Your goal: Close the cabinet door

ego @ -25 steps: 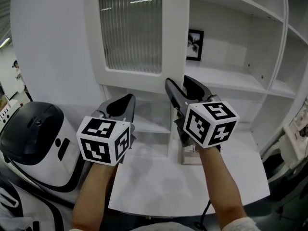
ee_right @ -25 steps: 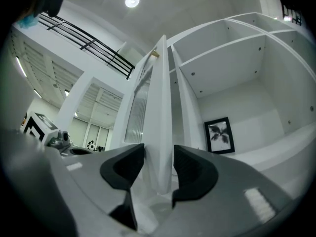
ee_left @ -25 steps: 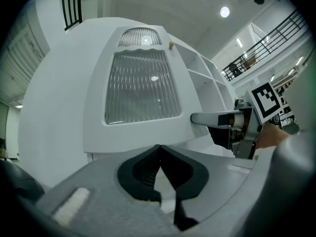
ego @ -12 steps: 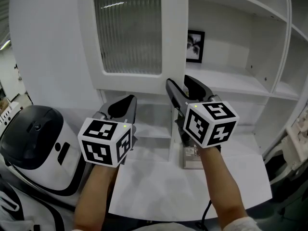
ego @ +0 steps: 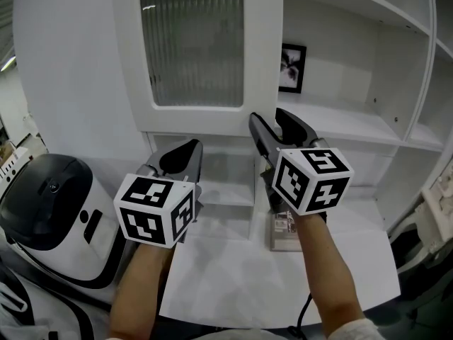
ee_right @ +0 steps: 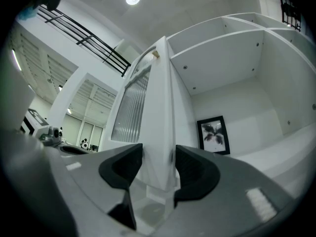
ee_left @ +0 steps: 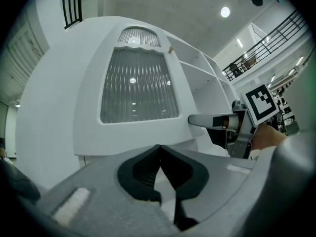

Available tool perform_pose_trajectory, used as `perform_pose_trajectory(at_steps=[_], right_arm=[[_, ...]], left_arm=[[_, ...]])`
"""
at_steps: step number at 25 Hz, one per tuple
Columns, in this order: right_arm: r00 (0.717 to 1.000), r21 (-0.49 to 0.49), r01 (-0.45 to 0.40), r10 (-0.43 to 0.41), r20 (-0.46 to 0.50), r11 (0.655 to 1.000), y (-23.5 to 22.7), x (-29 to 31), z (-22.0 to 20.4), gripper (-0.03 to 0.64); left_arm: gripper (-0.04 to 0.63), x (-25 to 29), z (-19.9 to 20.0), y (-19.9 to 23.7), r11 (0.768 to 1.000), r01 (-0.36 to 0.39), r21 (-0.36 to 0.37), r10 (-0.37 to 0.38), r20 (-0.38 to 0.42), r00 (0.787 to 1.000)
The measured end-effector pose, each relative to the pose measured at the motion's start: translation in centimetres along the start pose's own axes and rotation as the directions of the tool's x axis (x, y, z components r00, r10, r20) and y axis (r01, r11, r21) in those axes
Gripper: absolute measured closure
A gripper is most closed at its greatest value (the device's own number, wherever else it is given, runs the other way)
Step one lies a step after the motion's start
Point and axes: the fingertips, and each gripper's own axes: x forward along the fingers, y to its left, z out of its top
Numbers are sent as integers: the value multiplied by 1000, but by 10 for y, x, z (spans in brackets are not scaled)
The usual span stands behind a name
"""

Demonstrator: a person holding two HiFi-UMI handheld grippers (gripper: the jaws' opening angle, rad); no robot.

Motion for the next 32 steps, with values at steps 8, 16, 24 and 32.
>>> perform_pose_trajectory(at_steps=[8,16,24,32], right_arm=[[1000,-21,27,-28,-11,999,-6,7,-2,405],[999,-15,35,-35,-12,999,-5,8,-2,405],[998,-6,53,-53,-27,999,-4,-2,-3,417],[992,-32,99,-101,-70,995,4,-22,-5,428]], left_arm=[[601,0,-2,3,1000,0,1,0,-4,1000],[601,-7,1,9,1000,-2,-4,2,1,1000],[601,-12,-1,7,1000,24,-18,-24,-10,1000],[601,-25,-2,5,998,47,-32,-48,-24,999]])
